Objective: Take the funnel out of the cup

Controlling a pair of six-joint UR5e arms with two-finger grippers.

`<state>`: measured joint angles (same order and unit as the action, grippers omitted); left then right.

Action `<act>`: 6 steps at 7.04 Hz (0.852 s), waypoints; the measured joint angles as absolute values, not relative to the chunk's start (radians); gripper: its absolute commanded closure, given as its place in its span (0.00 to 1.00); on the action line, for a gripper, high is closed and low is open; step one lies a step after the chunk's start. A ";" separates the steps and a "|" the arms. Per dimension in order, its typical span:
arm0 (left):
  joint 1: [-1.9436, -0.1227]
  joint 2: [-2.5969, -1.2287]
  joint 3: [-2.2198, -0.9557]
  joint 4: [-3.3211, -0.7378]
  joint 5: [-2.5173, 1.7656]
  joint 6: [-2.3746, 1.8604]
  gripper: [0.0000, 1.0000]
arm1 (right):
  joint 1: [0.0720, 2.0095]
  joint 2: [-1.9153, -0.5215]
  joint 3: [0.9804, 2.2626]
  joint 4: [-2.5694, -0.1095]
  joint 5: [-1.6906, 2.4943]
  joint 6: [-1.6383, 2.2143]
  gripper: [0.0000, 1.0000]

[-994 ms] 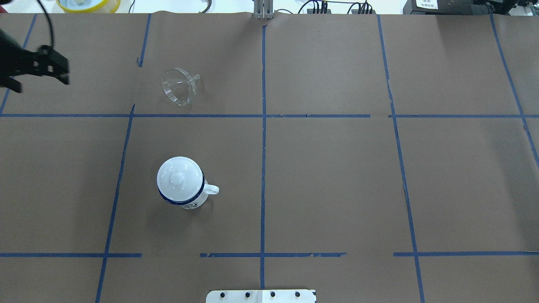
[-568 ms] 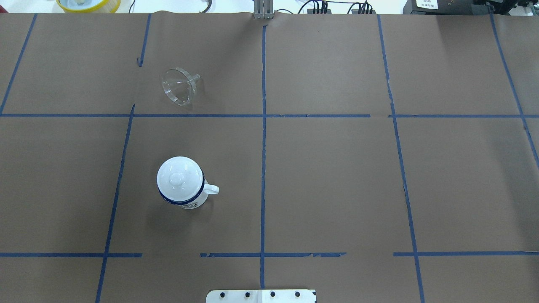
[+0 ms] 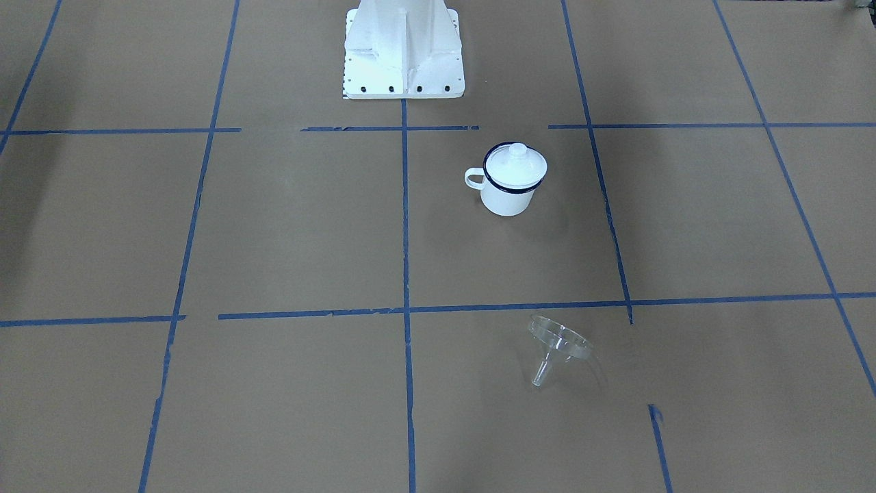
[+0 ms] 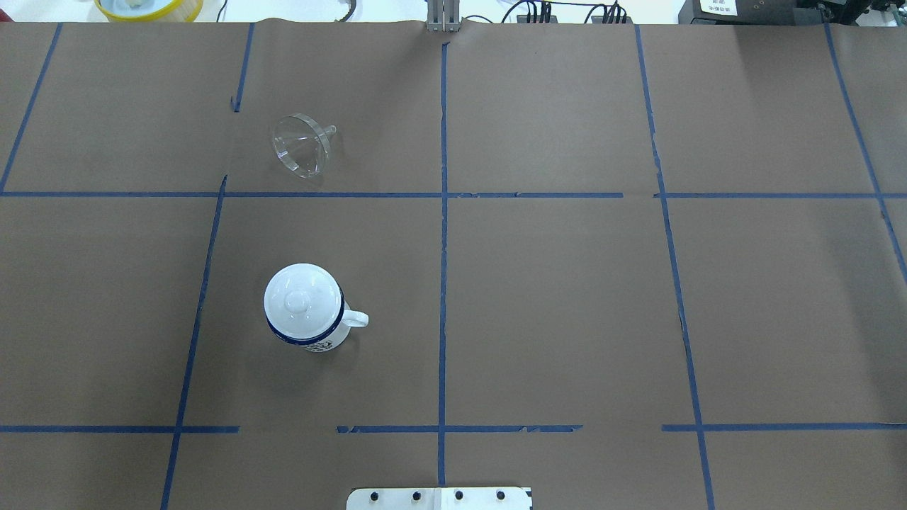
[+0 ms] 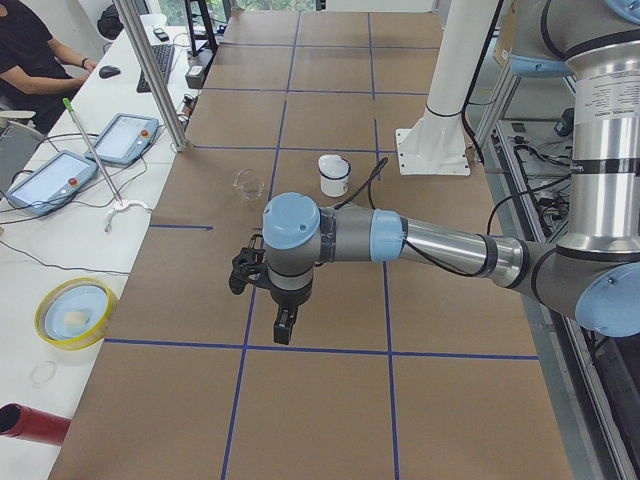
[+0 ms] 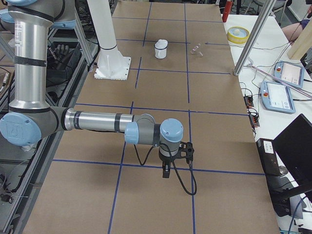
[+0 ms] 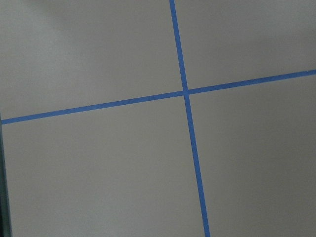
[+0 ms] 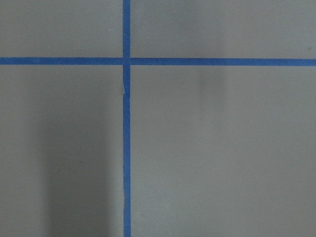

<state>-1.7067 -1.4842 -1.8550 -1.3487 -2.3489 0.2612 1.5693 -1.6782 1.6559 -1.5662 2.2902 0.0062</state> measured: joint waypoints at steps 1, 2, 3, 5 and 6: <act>-1.707 -1.472 -1.850 -1.350 -2.366 0.265 0.00 | 1.569 -1.678 1.656 -1.566 2.290 0.006 0.00; -1.706 -1.468 -1.848 -1.351 -2.371 0.268 0.00 | 1.569 -1.678 1.656 -1.566 2.290 0.006 0.00; -1.704 -1.484 -1.836 -1.350 -2.369 0.268 0.00 | 1.569 -1.678 1.656 -1.566 2.290 0.006 0.00; -1.697 -1.568 -1.741 -1.349 -2.374 0.258 0.00 | 1.569 -1.678 1.656 -1.566 2.290 0.006 0.00; -1.688 -1.594 -1.697 -1.354 -2.375 0.227 0.00 | 1.569 -1.678 1.656 -1.566 2.290 0.006 0.00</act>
<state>-1.6880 -1.5939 -1.6971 -1.3536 -2.3748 0.2273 1.5693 -1.6781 1.6556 -1.5662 2.2903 0.0061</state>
